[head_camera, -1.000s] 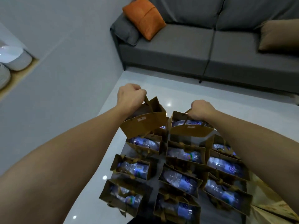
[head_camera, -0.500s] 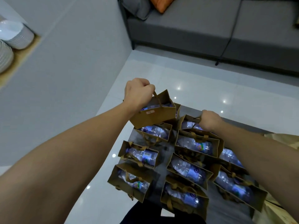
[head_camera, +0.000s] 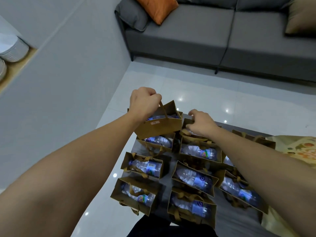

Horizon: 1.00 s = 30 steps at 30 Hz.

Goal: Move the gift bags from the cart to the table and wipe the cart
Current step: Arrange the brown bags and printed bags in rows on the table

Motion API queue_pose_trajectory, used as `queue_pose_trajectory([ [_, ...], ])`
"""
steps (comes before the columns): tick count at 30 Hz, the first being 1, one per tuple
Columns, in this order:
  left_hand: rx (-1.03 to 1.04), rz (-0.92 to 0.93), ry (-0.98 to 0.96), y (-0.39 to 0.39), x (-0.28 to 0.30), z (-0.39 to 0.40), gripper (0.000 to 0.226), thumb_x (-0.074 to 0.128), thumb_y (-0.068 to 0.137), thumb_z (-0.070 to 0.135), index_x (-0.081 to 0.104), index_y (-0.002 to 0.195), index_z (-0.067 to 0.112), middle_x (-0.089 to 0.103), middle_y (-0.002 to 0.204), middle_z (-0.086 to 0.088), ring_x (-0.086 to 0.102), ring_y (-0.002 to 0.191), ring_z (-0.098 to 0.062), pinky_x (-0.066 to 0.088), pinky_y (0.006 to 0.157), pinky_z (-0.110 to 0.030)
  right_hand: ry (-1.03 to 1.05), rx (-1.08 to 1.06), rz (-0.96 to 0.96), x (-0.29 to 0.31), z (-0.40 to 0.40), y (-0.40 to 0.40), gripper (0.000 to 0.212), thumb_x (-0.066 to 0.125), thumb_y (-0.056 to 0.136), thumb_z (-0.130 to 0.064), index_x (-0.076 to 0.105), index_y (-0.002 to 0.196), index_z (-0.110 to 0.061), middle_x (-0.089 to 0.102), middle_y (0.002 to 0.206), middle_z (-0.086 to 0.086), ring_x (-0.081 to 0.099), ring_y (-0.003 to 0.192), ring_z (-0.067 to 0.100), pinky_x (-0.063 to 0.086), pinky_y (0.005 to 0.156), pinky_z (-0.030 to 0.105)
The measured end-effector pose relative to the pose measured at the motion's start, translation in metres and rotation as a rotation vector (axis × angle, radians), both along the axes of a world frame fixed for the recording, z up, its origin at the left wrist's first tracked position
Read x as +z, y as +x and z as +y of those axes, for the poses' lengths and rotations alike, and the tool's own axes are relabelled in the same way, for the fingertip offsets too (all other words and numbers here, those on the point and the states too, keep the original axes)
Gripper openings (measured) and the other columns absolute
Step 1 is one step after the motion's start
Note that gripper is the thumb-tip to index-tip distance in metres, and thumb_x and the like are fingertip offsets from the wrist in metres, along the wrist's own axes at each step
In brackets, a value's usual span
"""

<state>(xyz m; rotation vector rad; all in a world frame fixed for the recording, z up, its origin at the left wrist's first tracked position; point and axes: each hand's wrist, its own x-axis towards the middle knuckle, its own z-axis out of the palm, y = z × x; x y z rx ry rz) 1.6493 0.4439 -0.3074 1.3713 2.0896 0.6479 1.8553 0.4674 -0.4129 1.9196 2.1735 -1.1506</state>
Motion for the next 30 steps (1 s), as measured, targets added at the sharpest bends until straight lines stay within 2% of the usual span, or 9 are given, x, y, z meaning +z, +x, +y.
queue_pose_trajectory([
  [3,-0.042,-0.001,0.048,0.009,0.013,-0.007,0.023,0.056,0.084,0.015,0.072,0.069,0.009,0.068,0.072,-0.013,0.063,0.069,-0.022,0.054,0.060,-0.034,0.053,-0.004,0.063,0.027,-0.012,-0.010,0.073,0.079,0.081,-0.029,0.043,0.145,-0.023,0.056,0.137,0.009,0.058,0.114,0.028,0.055,0.092,0.043],
  [7,-0.126,-0.011,0.120,0.025,0.032,-0.016,0.025,0.057,0.086,0.015,0.071,0.066,0.010,0.065,0.068,-0.011,0.060,0.068,-0.018,0.053,0.061,-0.033,0.094,0.071,0.075,0.065,-0.032,-0.011,0.100,0.087,0.075,-0.040,0.028,0.154,-0.024,0.043,0.152,0.007,0.043,0.135,0.030,0.042,0.106,0.042],
  [11,-0.208,-0.050,0.189,0.055,0.051,-0.027,0.031,0.058,0.084,0.016,0.063,0.054,0.016,0.053,0.054,0.000,0.052,0.059,-0.014,0.046,0.054,-0.032,0.296,-0.023,0.133,0.099,-0.055,0.000,0.105,0.086,0.075,-0.045,0.021,0.157,-0.033,0.038,0.157,-0.001,0.035,0.142,0.027,0.036,0.114,0.046],
  [14,-0.304,-0.082,0.194,0.082,0.063,-0.039,0.026,0.059,0.082,0.018,0.068,0.059,0.012,0.058,0.055,-0.003,0.055,0.060,-0.015,0.049,0.057,-0.034,0.386,-0.050,0.116,0.114,-0.072,0.019,0.081,0.082,0.078,-0.045,0.039,0.147,-0.037,0.053,0.140,-0.004,0.047,0.128,0.024,0.046,0.105,0.044],
  [16,-0.364,-0.098,0.192,0.102,0.068,-0.051,0.024,0.060,0.081,0.016,0.068,0.062,0.005,0.054,0.054,-0.006,0.051,0.056,-0.015,0.048,0.056,-0.035,0.359,-0.090,0.116,0.121,-0.087,0.036,0.054,0.076,0.087,-0.040,0.054,0.135,-0.031,0.061,0.123,-0.003,0.057,0.113,0.022,0.049,0.091,0.034],
  [18,-0.411,-0.096,0.197,0.126,0.071,-0.065,0.022,0.060,0.081,0.016,0.069,0.067,0.001,0.057,0.059,-0.013,0.051,0.057,-0.019,0.050,0.055,-0.037,0.304,-0.166,0.151,0.123,-0.106,0.059,0.038,0.070,0.094,-0.034,0.059,0.130,-0.026,0.065,0.120,-0.001,0.061,0.110,0.021,0.047,0.086,0.029],
  [24,-0.519,-0.098,0.204,0.211,0.071,-0.113,0.021,0.060,0.080,0.015,0.071,0.069,0.001,0.063,0.069,-0.023,0.045,0.056,-0.018,0.042,0.053,-0.034,0.319,-0.338,0.190,0.120,-0.167,0.144,0.020,0.063,0.099,-0.033,0.063,0.118,-0.026,0.066,0.116,0.001,0.062,0.105,0.022,0.050,0.086,0.032],
  [27,-0.559,-0.105,0.178,0.259,0.063,-0.142,0.023,0.061,0.082,0.016,0.067,0.061,0.006,0.061,0.065,-0.018,0.047,0.056,-0.017,0.044,0.053,-0.034,0.306,-0.362,0.187,0.114,-0.202,0.191,0.003,0.064,0.098,-0.032,0.063,0.100,-0.030,0.067,0.102,-0.003,0.063,0.095,0.018,0.049,0.078,0.031],
  [30,-0.598,-0.123,0.104,0.302,0.046,-0.175,0.026,0.061,0.083,0.017,0.066,0.059,0.010,0.059,0.061,-0.012,0.053,0.059,-0.016,0.050,0.054,-0.035,0.288,-0.358,0.173,0.104,-0.241,0.236,0.010,0.064,0.098,-0.029,0.061,0.088,-0.031,0.063,0.085,-0.007,0.059,0.080,0.013,0.043,0.064,0.027],
])
